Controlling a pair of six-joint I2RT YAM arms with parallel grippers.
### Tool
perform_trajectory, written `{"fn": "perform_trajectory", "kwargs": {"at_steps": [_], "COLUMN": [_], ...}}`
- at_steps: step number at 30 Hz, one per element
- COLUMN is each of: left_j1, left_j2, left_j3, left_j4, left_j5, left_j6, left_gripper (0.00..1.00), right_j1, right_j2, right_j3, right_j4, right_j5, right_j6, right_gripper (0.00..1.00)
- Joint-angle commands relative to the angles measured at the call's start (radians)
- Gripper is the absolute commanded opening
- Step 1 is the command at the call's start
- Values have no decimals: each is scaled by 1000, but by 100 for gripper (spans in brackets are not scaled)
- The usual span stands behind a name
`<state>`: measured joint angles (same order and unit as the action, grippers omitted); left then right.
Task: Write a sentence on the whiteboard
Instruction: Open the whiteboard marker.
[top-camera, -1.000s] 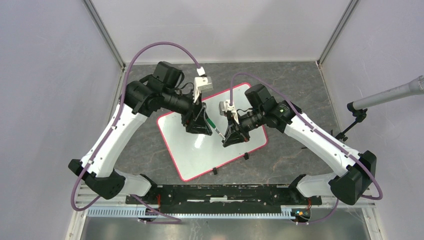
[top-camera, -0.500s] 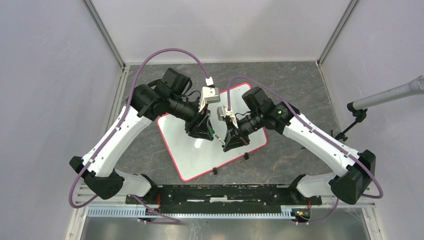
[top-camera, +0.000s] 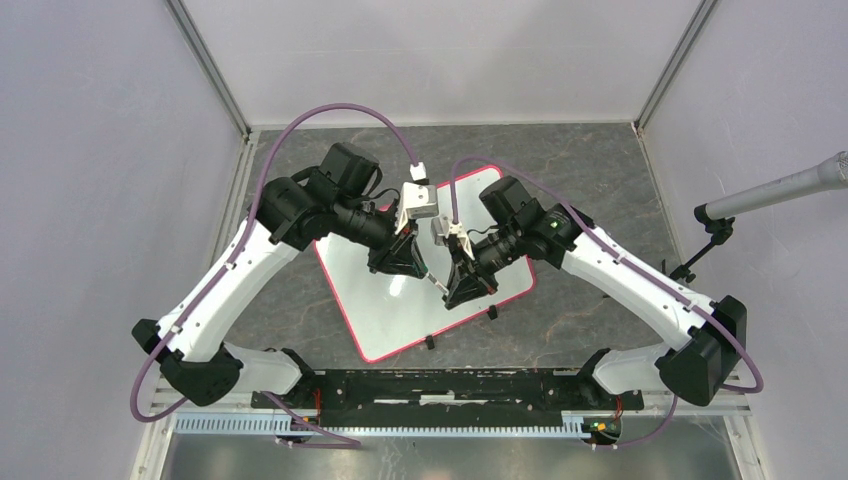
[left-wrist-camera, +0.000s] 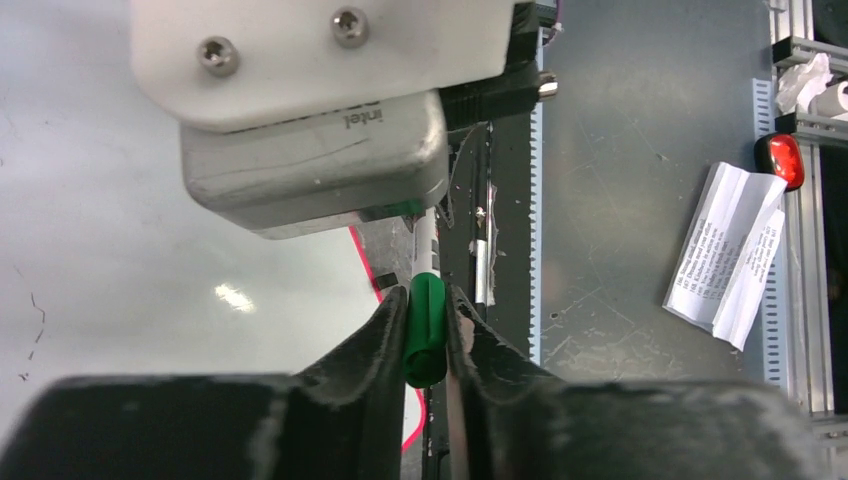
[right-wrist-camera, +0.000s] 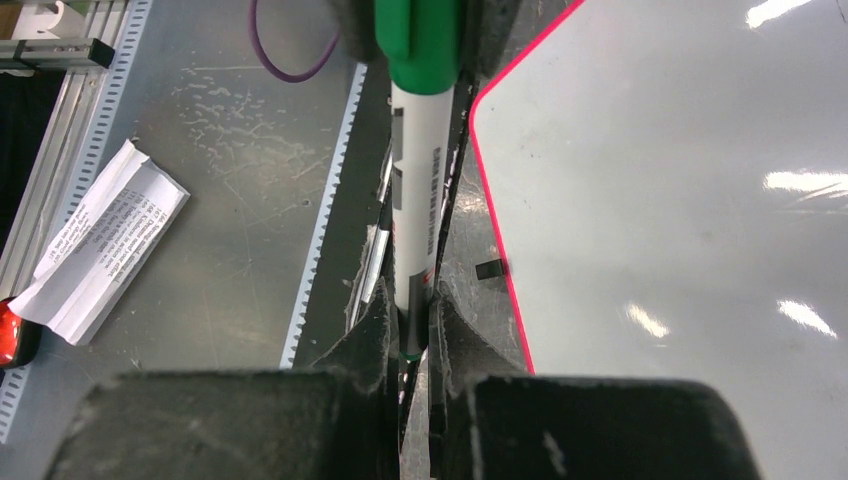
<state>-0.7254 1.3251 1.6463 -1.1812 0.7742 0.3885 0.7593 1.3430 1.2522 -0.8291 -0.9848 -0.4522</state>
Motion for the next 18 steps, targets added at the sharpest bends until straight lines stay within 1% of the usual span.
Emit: {"fn": "perform_trajectory", "kwargs": {"at_steps": [1, 2, 4, 5, 6, 7, 8, 9, 10, 13, 15, 16, 18], "left_j1": [-3, -3, -3, -3, -3, -3, -3, 0, 10, 78, 152, 184, 250], "left_j2": [-37, -38, -43, -45, -48, -52, -54, -59, -63, -80, -99, -108, -125], "left_j3": [-9, -10, -19, -26, -34, -42, -48, -53, -59, -95, -130, -150, -181], "left_j4": [37, 37, 38, 38, 38, 42, 49, 62, 76, 157, 246, 301, 412], "left_j5": [14, 14, 12, 11, 11, 8, 3, -5, -6, 35, 89, 126, 172], "left_j6": [68, 69, 71, 72, 75, 68, 57, 35, 6, -99, -215, -266, -404], "left_gripper": [15, 12, 10, 5, 3, 2, 2, 3, 3, 2, 3, 3, 2], "right_j1": [6, 6, 6, 6, 6, 5, 6, 5, 1, -39, -84, -110, -171], "right_j2": [6, 8, 13, 17, 22, 26, 27, 26, 22, 12, 9, 5, -23], "right_j3": [12, 13, 16, 17, 22, 29, 40, 54, 73, 157, 218, 244, 255], "right_j4": [-1, -4, -7, -10, -13, -13, -11, -5, 2, 22, 56, 88, 200], "right_j5": [-33, -35, -37, -44, -51, -55, -52, -31, -2, 60, 84, 92, 91], "right_j6": [-13, -16, -14, -14, -14, -14, -16, -13, -6, 13, 42, 62, 137], "right_gripper": [0, 0, 0, 0, 2, 15, 40, 60, 72, 87, 95, 98, 98]}}
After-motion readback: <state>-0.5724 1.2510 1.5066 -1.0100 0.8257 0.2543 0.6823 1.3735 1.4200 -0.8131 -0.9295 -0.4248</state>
